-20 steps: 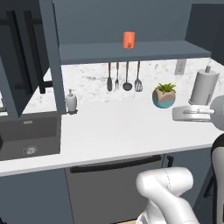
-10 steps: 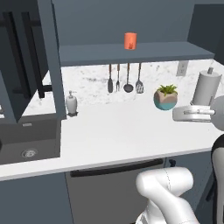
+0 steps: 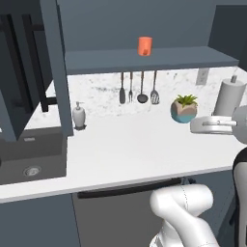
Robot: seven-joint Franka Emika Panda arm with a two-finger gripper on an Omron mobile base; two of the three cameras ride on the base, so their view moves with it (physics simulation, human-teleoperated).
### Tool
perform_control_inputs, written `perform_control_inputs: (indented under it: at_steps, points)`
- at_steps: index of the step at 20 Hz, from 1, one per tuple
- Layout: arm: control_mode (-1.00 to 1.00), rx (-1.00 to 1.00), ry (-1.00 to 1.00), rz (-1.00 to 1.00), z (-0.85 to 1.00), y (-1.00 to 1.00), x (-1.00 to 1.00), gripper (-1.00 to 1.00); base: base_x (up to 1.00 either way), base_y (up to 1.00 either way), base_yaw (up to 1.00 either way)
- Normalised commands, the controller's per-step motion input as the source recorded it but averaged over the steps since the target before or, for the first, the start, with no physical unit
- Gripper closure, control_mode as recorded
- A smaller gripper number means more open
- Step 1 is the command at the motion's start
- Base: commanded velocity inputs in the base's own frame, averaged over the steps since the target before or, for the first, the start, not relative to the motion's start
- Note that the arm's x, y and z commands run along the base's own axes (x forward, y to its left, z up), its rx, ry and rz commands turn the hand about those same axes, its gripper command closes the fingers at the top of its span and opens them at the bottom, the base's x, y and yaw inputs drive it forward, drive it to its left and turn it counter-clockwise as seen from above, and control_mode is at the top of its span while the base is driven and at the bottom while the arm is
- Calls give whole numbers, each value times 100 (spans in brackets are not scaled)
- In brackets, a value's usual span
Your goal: Gather all objects into one cabinet and sort the glasses and bowls to opposite sides.
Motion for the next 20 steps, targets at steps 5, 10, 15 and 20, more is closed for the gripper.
perform_control_inputs:
  at_steps: [5,10,15,20]
  points:
    - [100,0,0,0,0,0,0,-100,27,0,0]
    - [100,0,0,0,0,0,0,-100,0,0,0]
    - [-100,4,0,0,1,0,0,-100,0,0,0]
    - [-100,2,-15,0,45,0,-7,-100,0,0,0]
